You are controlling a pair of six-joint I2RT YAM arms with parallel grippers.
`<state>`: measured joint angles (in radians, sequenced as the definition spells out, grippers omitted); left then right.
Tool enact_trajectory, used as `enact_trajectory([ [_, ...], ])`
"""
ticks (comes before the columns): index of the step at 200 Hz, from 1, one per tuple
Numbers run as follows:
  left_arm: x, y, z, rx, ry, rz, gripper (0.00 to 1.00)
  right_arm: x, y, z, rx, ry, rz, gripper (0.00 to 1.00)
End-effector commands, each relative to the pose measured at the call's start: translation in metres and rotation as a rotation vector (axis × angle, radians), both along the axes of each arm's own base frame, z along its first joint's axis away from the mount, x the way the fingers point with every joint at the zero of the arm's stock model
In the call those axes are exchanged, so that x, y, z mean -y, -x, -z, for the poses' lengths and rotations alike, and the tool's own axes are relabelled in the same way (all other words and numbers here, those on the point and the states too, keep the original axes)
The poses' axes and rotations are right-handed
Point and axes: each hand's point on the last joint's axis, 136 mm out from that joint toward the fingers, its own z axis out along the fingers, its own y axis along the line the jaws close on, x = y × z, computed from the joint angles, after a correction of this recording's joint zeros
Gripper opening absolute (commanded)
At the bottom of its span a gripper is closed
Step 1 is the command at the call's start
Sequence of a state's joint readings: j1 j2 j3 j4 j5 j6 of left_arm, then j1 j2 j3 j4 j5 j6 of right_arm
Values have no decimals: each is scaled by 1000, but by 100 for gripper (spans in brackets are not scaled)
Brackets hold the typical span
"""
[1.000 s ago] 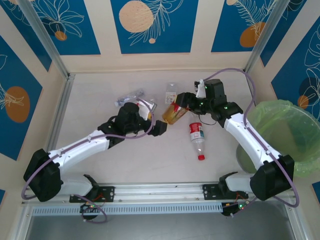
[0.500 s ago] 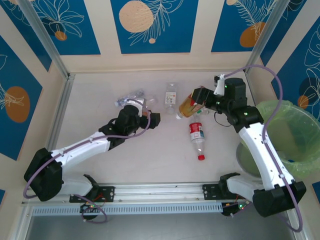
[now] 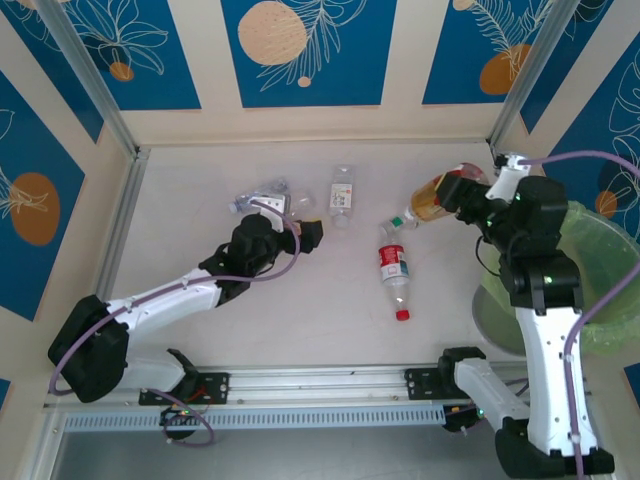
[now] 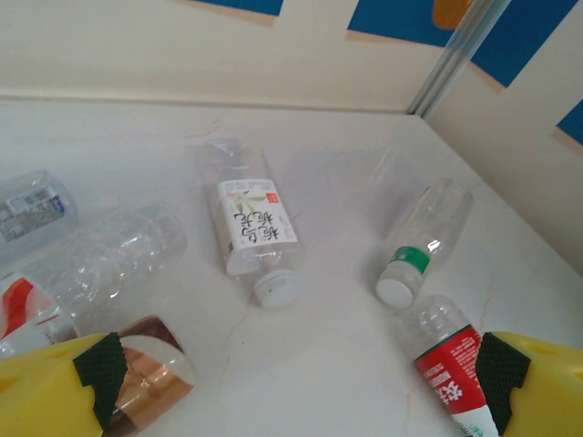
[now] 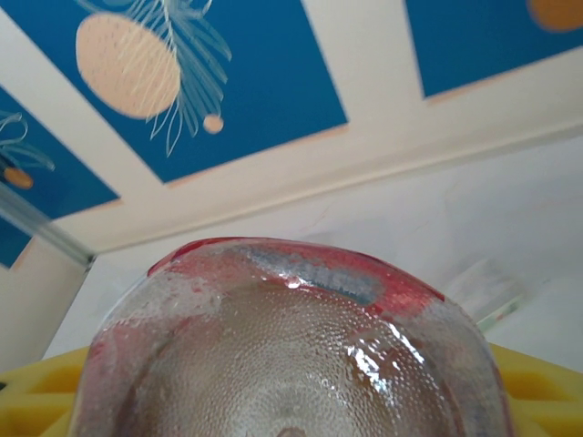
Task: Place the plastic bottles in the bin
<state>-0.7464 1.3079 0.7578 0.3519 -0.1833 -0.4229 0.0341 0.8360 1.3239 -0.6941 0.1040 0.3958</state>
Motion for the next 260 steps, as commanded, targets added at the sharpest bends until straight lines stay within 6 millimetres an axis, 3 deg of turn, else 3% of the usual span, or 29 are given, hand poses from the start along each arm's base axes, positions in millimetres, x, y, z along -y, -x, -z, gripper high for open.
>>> enact_trajectory([
  [1, 4, -6, -24, 55, 8, 10, 100, 28, 16, -23, 62, 107, 124, 50],
  [37, 14, -7, -34, 72, 9, 58, 100, 60, 31, -42, 103, 209, 280, 49],
  [63, 13, -10, -27, 63, 7, 38, 100, 80, 43, -58, 125, 296, 379, 49],
  [107, 17, -15, -12, 20, -42, 43, 100, 122, 79, -79, 151, 450, 633, 46],
  [134, 28, -14, -8, 5, -35, 93, 100, 144, 86, -68, 80, 600, 746, 46],
  [169, 40, -13, -2, -15, -30, 143, 100, 158, 96, -58, 4, 689, 826, 48],
  [189, 48, -13, 1, -22, -31, 175, 100, 169, 93, -50, -35, 784, 891, 48],
  [227, 60, -14, -2, -33, -36, 228, 100, 179, 90, -27, -97, 735, 943, 48],
  [244, 61, -15, -7, -33, -30, 229, 100, 191, 85, -20, -118, 779, 1012, 48],
  [260, 61, -17, -11, -40, -21, 221, 100, 203, 87, -3, -141, 694, 1069, 49],
])
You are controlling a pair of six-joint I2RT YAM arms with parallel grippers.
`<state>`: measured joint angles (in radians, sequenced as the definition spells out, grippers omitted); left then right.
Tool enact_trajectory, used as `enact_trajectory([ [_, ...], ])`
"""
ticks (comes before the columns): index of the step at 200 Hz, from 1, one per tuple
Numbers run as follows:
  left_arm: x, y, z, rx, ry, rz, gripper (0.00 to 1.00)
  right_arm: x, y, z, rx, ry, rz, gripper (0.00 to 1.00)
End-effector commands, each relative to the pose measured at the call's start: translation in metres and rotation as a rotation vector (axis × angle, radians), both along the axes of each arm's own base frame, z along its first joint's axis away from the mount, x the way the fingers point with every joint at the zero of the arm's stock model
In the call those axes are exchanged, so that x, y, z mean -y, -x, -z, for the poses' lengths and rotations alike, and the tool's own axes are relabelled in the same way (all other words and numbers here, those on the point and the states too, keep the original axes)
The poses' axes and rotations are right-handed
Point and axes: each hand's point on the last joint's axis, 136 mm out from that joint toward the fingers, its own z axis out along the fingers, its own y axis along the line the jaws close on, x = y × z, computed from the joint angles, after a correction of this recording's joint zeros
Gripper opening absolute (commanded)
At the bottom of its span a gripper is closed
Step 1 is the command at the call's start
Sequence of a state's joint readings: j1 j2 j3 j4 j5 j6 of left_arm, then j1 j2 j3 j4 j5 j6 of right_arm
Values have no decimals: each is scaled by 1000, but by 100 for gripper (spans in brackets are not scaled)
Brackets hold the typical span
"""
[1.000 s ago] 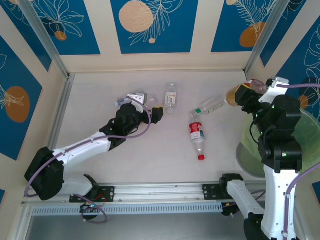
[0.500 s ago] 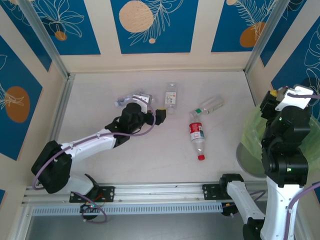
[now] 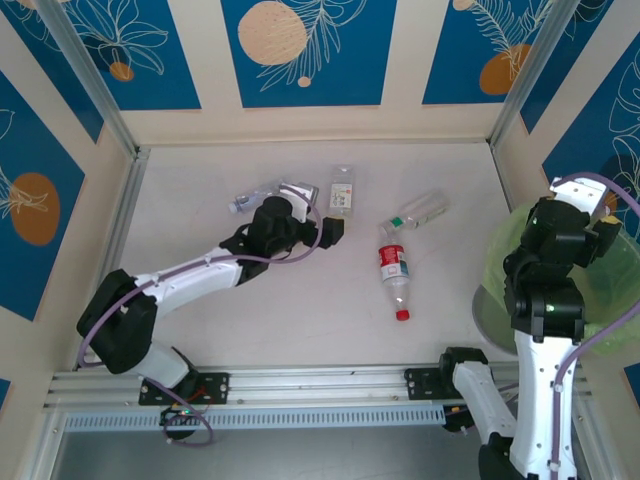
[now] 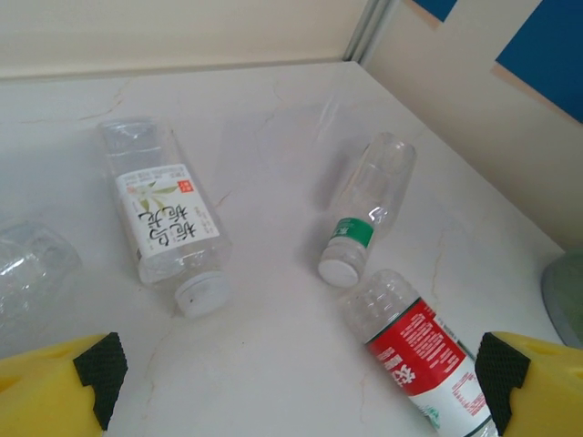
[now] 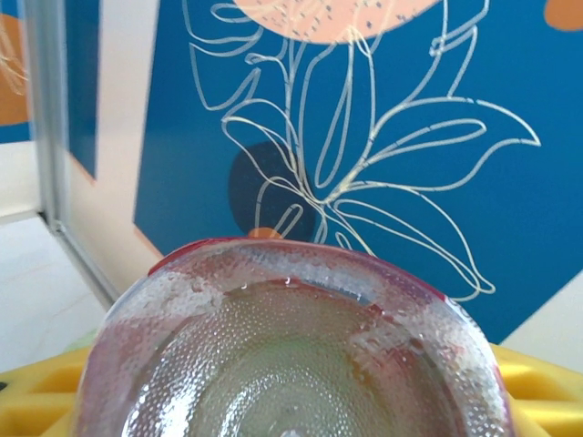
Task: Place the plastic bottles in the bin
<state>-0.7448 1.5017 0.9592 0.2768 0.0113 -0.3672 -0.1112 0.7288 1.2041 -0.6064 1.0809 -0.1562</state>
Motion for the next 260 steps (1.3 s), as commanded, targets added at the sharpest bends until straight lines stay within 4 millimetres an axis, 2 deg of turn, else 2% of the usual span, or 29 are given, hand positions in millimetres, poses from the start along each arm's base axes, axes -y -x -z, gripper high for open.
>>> enact_trajectory([
  [1, 5, -5, -18, 14, 23, 19, 100, 20, 7, 5, 90, -37, 129, 49],
  [28, 7, -7, -28, 11, 22, 27, 100, 41, 13, 41, 120, -159, 245, 51],
  [47, 5, -7, -35, 21, 26, 21, 100, 51, 19, 53, 150, -181, 319, 56],
  [63, 2, -6, -36, 19, 25, 13, 100, 51, 17, 63, 204, -231, 315, 55],
  [96, -1, -6, -32, -8, 39, -16, 100, 51, 8, 111, 196, -333, 339, 58],
  [124, -1, -6, -30, -20, 58, -20, 100, 54, 9, 125, 224, -384, 395, 63],
  [135, -1, -6, -28, -27, 57, -19, 100, 53, 8, 139, 232, -428, 409, 66],
  [162, -1, -6, -26, -36, 49, -21, 100, 52, 11, 171, 251, -504, 468, 66],
  [185, -3, -6, -26, -34, 37, -27, 100, 54, 10, 175, 260, -519, 472, 68],
  [213, -4, -8, -22, -38, 22, -38, 100, 53, 6, 176, 247, -529, 454, 85],
  [243, -4, -8, -20, -45, 25, -40, 100, 52, 6, 164, 268, -520, 436, 98],
  [260, -5, -8, -20, -45, 19, -43, 100, 51, 8, 155, 291, -509, 425, 100],
])
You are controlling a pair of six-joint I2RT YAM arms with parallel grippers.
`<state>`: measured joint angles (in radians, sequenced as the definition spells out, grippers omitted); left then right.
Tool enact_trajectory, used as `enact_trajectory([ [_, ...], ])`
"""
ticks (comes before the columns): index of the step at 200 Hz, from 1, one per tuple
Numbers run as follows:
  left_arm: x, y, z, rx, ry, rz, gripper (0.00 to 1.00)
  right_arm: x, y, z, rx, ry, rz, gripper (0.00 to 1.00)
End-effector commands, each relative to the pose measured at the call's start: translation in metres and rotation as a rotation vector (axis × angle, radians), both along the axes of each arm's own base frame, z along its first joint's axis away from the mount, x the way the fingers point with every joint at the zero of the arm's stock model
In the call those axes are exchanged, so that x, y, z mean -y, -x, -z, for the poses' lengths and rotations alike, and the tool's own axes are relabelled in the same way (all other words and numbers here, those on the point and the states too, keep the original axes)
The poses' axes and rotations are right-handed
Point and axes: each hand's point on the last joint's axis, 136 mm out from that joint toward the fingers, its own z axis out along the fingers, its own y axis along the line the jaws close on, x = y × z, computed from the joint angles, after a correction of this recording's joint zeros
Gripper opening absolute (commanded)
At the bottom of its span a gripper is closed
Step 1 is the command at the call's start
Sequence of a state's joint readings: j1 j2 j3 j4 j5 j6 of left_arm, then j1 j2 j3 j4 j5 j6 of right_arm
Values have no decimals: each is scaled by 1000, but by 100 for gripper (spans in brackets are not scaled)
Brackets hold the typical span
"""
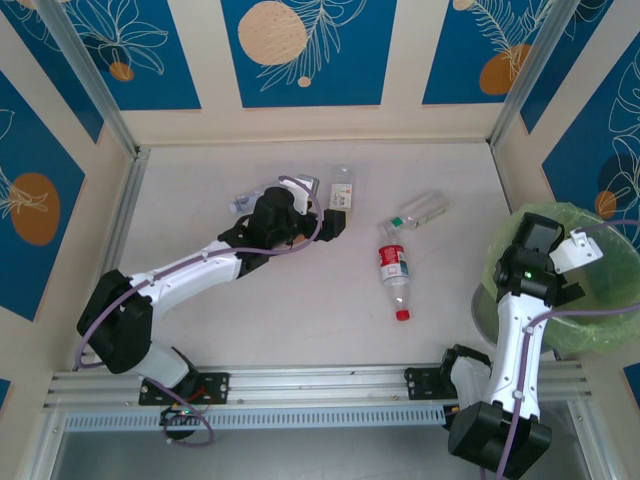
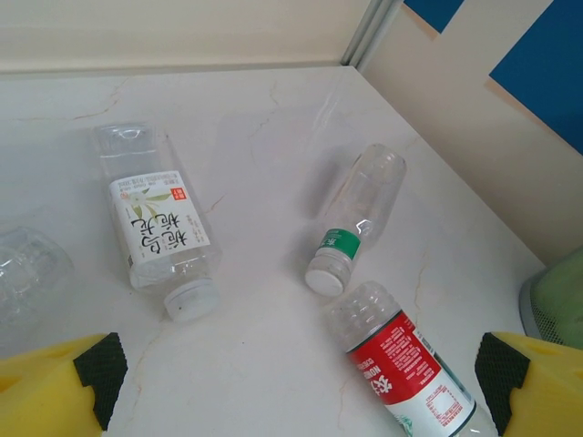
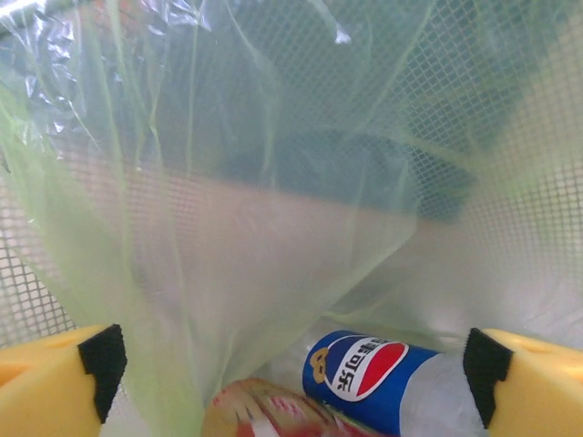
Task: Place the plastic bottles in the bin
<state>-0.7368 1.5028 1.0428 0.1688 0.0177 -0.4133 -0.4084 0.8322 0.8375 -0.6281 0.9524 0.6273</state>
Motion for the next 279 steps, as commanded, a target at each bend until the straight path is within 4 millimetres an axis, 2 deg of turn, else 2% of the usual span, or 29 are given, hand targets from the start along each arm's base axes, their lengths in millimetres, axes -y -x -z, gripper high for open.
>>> enact_trajectory([
  [1, -5, -4, -5, 7, 3, -25, 100, 1, 3, -24, 80, 33, 17, 100],
  [26, -6, -4, -4, 5, -4, -26, 100, -2, 2, -33, 107, 38, -9, 100],
  [73, -8, -3, -2, -3, -2, -35, 100, -6, 3, -37, 120, 41, -29, 100],
  [111, -22, -9, 3, -23, 6, -114, 100, -10, 3, -46, 133, 56, -52, 100],
  [161, -37, -13, 8, -36, 15, -172, 100, -20, 1, -62, 173, 63, -114, 100],
  [201, -43, -13, 12, -33, 3, -186, 100, -31, 3, -84, 204, 82, -163, 100],
  [231, -46, -12, 14, -31, -4, -188, 100, -54, -4, -108, 251, 73, -296, 100],
  [251, -49, -14, 16, -37, -9, -204, 100, -88, -30, -123, 293, 82, -565, 99],
  [279, -58, -17, 21, -53, -2, -247, 100, -128, -52, -135, 397, 67, -819, 98],
])
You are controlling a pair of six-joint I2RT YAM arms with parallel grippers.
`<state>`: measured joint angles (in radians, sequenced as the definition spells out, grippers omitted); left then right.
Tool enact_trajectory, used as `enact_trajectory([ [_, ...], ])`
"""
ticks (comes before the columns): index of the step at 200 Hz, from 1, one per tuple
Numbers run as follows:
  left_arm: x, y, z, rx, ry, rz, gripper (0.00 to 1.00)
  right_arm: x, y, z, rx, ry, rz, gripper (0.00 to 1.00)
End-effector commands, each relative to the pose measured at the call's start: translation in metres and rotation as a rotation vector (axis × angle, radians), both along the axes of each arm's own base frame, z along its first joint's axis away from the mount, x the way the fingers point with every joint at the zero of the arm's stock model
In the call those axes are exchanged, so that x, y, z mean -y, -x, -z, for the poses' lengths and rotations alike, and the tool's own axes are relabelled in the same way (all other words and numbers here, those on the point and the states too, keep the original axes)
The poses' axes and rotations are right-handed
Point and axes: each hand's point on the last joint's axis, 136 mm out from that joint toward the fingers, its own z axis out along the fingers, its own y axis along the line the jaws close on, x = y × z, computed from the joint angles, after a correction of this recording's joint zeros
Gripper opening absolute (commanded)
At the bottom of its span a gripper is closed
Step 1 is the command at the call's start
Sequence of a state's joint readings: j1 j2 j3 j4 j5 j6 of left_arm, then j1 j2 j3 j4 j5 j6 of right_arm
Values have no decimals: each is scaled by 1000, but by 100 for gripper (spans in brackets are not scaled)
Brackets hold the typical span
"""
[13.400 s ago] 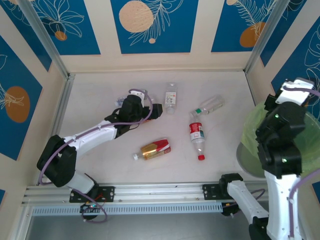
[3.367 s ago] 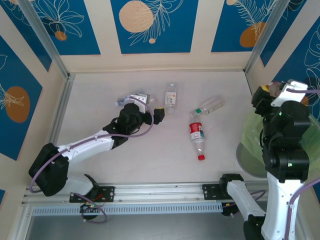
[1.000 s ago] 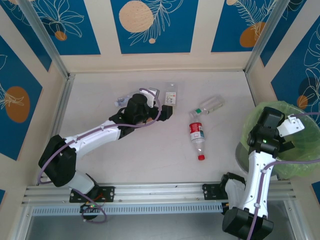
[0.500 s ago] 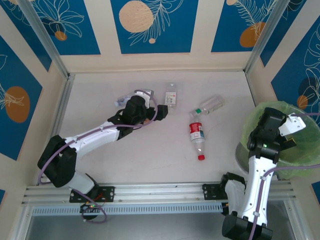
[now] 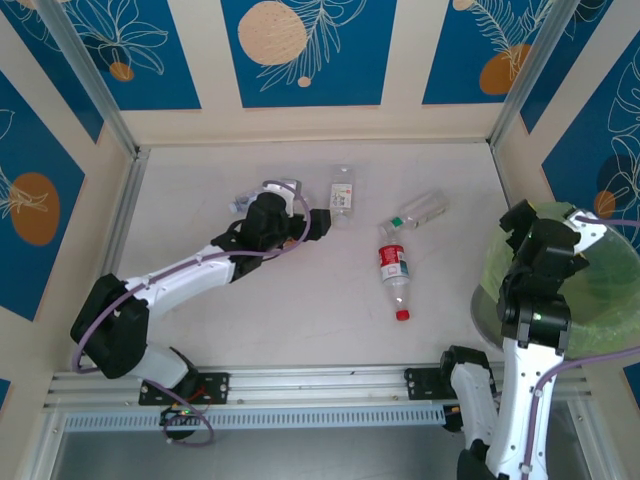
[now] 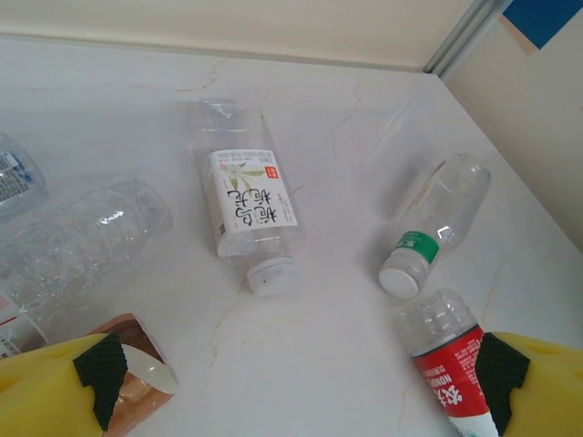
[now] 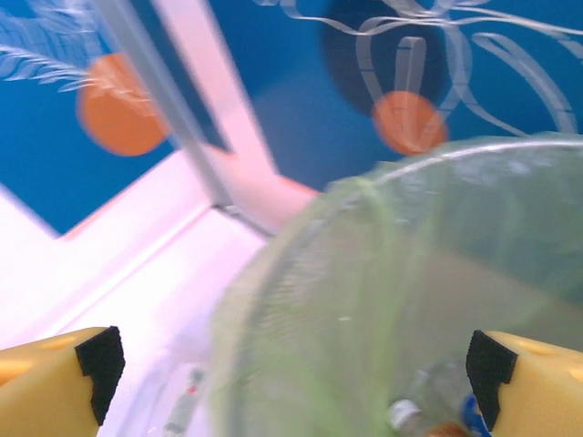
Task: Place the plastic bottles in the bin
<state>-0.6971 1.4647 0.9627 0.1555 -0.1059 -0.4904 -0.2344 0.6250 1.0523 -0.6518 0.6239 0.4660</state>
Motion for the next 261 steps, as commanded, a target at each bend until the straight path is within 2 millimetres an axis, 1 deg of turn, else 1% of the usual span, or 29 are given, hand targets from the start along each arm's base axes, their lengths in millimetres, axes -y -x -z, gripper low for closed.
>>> enact_trajectory([
  [1, -17, -5, -2, 5, 15, -65, 100, -44, -26, -19, 86, 26, -299, 98],
  [19, -25, -5, 3, -3, 8, -103, 100, -74, -41, -22, 103, 10, -489, 95],
  [46, -50, -7, 12, -19, -37, -210, 100, -114, -55, -22, 89, -28, -715, 95],
  [81, -78, -4, 19, -32, -87, -304, 100, -135, -71, -9, 3, 2, -790, 94],
  [94, -89, -4, 24, -46, -100, -346, 100, -149, -75, -5, -28, 14, -848, 94],
  [108, -97, -3, 30, -62, -107, -363, 100, -167, -80, 1, -71, 22, -913, 94],
  [131, -109, -3, 39, -92, -124, -363, 100, -192, -89, 16, -171, 49, -971, 95],
  [141, -111, -3, 42, -115, -122, -333, 100, -199, -94, 25, -224, 75, -973, 95],
  [156, -109, -2, 44, -153, -123, -263, 100, -205, -102, 40, -310, 95, -942, 97],
  [172, -110, -2, 39, -185, -183, -214, 100, -220, -105, 59, -405, 81, -973, 99],
  [181, -110, -2, 35, -194, -218, -186, 100, -226, -108, 72, -451, 74, -965, 100],
  [190, -107, -2, 28, -199, -238, -146, 100, -228, -113, 87, -496, 62, -939, 99],
  [210, -92, -1, 12, -198, -238, -45, 100, -228, -118, 122, -588, 7, -887, 99],
  [228, -79, 4, 9, -226, -229, 39, 100, -228, -120, 149, -669, -38, -867, 99],
  [261, -67, 15, 9, -246, -215, 138, 100, -234, -121, 189, -816, -106, -885, 100],
])
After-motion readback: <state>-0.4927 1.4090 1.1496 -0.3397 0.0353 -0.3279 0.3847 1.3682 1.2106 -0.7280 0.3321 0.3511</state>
